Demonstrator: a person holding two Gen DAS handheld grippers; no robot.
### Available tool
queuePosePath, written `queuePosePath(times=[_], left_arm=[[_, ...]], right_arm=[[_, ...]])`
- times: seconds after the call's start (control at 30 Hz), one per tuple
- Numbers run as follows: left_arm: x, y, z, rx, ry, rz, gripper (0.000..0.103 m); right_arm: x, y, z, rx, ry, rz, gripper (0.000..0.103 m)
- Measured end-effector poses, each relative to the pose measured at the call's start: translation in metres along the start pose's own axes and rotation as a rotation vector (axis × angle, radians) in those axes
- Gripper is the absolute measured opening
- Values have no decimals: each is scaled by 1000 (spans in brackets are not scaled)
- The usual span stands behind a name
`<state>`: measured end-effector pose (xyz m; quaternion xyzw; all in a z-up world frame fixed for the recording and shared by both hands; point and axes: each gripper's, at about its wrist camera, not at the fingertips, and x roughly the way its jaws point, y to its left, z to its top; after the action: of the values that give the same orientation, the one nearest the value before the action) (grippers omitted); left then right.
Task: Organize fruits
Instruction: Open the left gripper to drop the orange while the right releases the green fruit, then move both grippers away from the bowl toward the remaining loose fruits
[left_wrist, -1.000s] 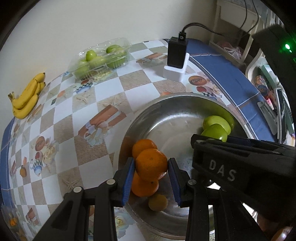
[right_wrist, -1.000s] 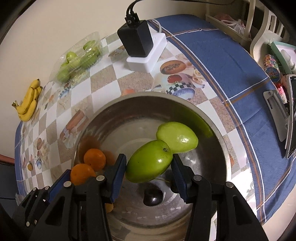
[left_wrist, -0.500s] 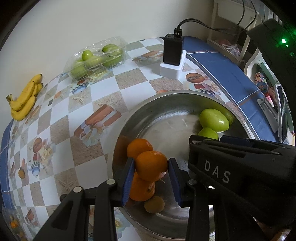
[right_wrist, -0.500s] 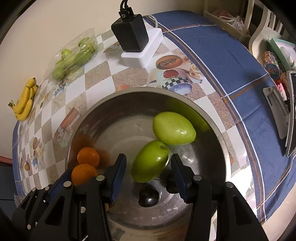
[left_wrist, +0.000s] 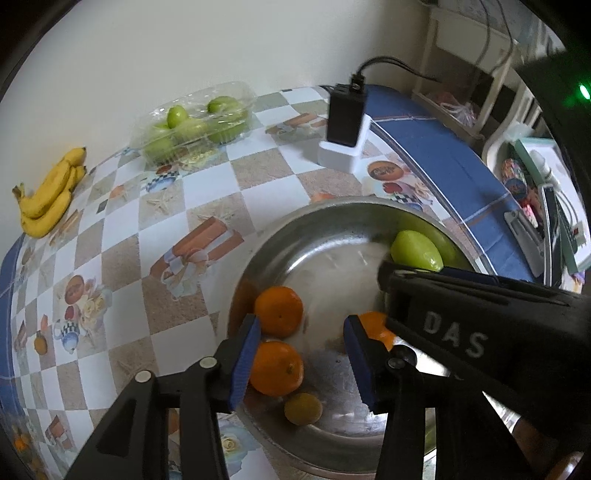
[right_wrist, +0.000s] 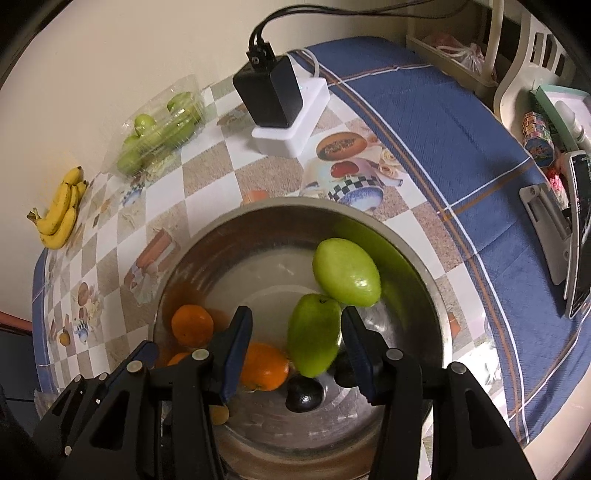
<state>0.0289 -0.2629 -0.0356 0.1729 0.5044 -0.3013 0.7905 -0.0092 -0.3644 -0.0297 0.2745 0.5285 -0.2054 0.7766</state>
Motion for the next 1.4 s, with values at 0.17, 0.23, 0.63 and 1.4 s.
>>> queuePosePath(times=[0.17, 0.23, 0.63, 1.4], left_arm=[[-2, 24, 1, -96, 11, 20, 51], [-3, 36, 1, -142, 15, 30, 51], [-19, 118, -7, -432, -3, 121, 51], [-4, 151, -22, -546, 50, 173, 103]], right_arm=[[-1, 0, 0, -1, -2, 0, 52], [-1, 1, 0, -5, -1, -1, 52], [0, 6, 1, -31, -3, -11, 52], [7, 14, -1, -57, 2, -37, 86]])
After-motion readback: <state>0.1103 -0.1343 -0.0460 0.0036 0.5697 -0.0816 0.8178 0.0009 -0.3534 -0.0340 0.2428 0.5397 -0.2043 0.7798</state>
